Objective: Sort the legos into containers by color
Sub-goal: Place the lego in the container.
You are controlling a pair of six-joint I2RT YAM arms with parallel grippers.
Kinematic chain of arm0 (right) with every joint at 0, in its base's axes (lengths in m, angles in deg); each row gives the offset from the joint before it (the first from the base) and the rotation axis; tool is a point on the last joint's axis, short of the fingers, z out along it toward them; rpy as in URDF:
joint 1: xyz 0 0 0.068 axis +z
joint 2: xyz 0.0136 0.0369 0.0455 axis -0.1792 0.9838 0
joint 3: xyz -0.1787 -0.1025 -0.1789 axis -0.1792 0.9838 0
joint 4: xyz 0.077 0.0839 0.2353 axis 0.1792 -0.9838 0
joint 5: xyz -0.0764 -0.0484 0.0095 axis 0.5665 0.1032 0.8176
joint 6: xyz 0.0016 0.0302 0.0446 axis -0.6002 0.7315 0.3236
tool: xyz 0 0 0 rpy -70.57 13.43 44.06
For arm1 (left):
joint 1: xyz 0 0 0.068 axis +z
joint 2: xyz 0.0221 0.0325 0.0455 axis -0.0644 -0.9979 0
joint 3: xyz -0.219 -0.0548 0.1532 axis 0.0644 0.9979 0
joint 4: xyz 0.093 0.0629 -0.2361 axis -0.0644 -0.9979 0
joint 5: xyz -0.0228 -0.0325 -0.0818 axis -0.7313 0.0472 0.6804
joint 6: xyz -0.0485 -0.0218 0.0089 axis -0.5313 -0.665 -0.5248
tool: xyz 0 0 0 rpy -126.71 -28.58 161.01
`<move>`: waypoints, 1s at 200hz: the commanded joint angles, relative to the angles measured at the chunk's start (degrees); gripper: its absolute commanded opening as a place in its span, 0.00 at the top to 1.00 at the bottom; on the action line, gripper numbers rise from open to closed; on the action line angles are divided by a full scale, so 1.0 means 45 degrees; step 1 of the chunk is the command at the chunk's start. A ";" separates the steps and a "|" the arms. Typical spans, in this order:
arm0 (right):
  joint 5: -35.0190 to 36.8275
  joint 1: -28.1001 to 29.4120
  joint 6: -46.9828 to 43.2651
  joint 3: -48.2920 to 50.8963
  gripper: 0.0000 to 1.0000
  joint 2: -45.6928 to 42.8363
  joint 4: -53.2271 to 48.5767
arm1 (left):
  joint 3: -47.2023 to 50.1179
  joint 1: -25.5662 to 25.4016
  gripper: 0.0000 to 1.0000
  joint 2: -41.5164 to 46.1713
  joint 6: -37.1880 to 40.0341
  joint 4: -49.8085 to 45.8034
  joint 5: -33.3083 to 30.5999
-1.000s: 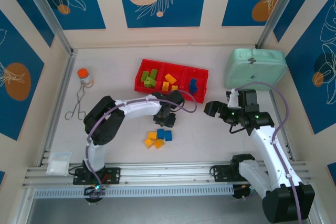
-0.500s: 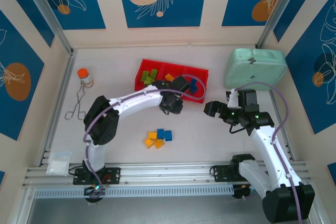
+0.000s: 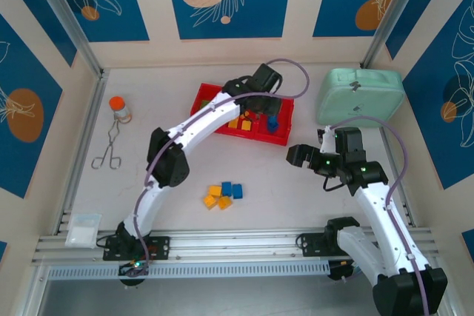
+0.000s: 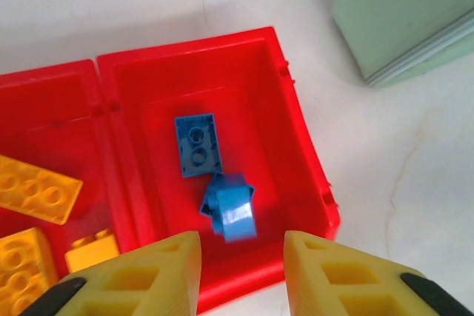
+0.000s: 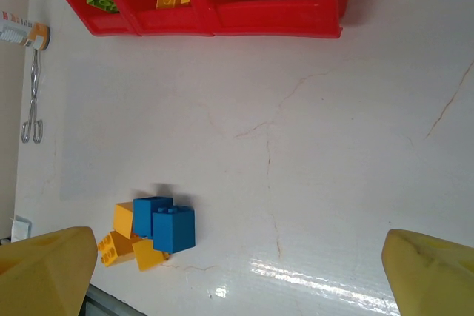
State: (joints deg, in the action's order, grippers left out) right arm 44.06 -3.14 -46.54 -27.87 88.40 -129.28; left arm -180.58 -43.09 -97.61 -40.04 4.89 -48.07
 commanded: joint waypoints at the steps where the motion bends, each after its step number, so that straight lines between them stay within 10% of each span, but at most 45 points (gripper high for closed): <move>1: 0.0164 0.0076 0.0035 0.0076 0.01 -0.0163 -0.0029 | -0.0103 0.0128 0.68 -0.0920 -0.0328 0.1291 0.0306; 69: 0.0296 0.0093 -0.0006 -0.0098 0.01 -0.0163 -0.0273 | 0.4244 0.0549 0.54 0.0868 -0.1363 0.5844 -0.0365; 125: 0.0617 0.0092 0.0071 -0.0062 0.01 -0.0124 -0.0244 | 0.8150 0.1190 0.00 0.4818 -0.0894 0.6878 -0.0626; 200: 0.0484 0.0018 0.0037 -0.0404 0.01 0.0252 -0.0657 | 1.1423 0.1141 0.01 0.8971 -0.0960 0.4347 0.0145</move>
State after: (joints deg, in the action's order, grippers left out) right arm 46.86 -3.14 -46.50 -27.89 89.58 -130.40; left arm -135.23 -37.47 -62.05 -44.02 32.08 -48.92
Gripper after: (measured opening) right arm 0.990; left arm 0.994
